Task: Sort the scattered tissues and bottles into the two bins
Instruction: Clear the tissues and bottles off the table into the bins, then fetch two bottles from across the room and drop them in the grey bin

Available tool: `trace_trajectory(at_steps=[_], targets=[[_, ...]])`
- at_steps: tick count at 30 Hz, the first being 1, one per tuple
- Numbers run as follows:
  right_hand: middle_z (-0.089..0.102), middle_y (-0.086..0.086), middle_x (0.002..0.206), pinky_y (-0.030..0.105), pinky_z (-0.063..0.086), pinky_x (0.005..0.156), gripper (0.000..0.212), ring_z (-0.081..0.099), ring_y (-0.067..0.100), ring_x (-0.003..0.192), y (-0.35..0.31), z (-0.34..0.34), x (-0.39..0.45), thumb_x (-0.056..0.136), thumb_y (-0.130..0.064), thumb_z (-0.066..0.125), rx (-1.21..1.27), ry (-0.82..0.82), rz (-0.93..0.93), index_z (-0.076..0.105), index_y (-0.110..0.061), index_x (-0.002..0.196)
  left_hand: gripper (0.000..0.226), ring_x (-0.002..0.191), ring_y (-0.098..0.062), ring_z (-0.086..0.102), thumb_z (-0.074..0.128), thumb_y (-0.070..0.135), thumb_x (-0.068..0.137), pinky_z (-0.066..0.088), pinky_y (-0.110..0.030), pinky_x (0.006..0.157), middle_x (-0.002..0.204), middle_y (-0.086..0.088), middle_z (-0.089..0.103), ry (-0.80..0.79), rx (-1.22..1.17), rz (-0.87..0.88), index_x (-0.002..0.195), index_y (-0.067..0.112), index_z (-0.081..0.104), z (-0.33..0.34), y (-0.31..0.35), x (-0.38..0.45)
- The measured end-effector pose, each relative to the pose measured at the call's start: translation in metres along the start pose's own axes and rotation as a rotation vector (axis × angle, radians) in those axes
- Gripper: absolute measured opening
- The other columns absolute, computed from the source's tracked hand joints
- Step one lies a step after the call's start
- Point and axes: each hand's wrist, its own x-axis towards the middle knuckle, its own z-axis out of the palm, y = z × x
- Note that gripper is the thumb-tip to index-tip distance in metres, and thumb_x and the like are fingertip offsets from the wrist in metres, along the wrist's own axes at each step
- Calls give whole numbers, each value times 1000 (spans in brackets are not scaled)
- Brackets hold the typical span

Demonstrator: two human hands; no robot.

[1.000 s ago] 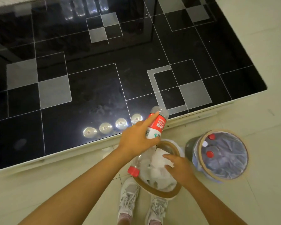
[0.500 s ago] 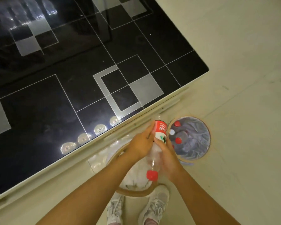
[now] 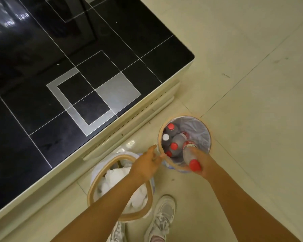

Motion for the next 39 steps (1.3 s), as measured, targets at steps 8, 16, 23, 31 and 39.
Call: trace_trajectory(at_steps=[8,16,23,31,39], targets=[[62,7,89,45,52,79,11,60,30,91,-19,21,-42,88,-11,57,-349,39,-326,65,-17,85,45,104,-20,61,55,36,94,49,-33,90,117,0,62,70,142,72,135,24,44,8,24,13],[64,-3,107,38,50,89,28,60,17,100,-53,15,-144,86,-17,62,-547,94,-682,63,-22,113,29,92,-13,62,67,30,85,51,-34,84,101,13,62,221,276,281,113,30,59,-23,86,-45],[66,-10,104,36,50,89,29,62,13,99,-96,-6,-293,82,-12,65,-476,148,-934,62,-32,103,32,95,-5,58,68,35,85,44,-22,78,105,18,61,311,467,521,115,32,59,-81,181,-173],[65,-15,111,34,49,90,34,59,8,101,-123,-34,-466,82,-21,68,-541,259,-1160,62,-33,114,39,105,0,56,67,38,84,50,-37,89,111,22,59,388,488,718,121,40,54,-130,254,-338],[57,-24,115,24,45,90,44,54,0,107,-95,-72,-612,82,-28,69,-572,363,-1272,55,-37,122,35,100,8,55,69,39,81,52,-31,86,104,31,57,410,441,899,110,50,52,-138,276,-467]])
